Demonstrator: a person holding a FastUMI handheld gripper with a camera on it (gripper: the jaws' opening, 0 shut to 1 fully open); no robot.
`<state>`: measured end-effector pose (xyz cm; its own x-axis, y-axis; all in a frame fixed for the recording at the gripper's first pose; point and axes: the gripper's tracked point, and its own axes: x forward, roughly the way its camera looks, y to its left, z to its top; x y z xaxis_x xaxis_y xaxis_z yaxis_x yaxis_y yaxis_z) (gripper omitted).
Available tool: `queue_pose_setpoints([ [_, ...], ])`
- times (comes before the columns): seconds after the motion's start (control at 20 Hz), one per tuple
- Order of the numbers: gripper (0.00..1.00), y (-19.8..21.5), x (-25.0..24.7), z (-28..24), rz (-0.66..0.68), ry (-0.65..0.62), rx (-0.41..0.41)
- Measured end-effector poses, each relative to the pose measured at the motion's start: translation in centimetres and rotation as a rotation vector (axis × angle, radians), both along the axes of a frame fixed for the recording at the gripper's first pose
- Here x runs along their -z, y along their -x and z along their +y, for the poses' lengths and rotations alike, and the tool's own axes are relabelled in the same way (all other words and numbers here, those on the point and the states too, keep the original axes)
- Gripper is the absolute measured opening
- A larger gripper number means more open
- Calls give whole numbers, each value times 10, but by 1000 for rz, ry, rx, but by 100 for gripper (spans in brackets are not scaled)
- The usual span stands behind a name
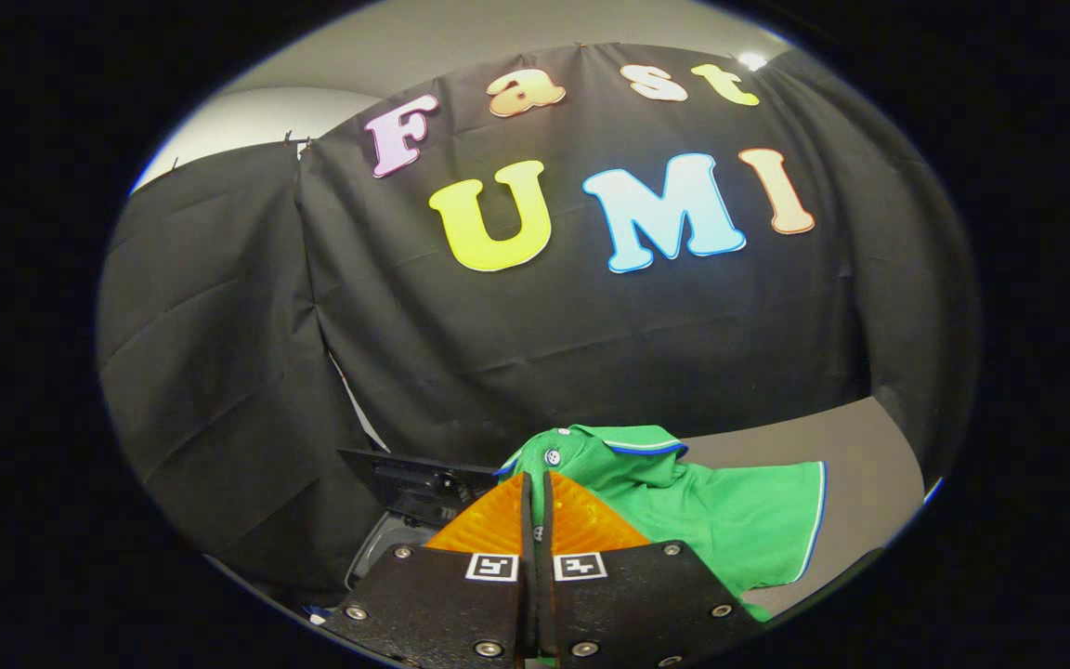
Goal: Put the clothes into the washing machine and then close the washing machine lid.
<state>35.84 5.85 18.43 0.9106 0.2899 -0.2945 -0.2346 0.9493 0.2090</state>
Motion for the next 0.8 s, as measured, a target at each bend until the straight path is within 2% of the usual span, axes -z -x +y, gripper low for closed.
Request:
queue_pose_setpoints([
  [0.35, 0, 8, -3, 62, -13, 13, -58],
  [0.8, 0, 20, 22, 143, -2, 23, -133],
])
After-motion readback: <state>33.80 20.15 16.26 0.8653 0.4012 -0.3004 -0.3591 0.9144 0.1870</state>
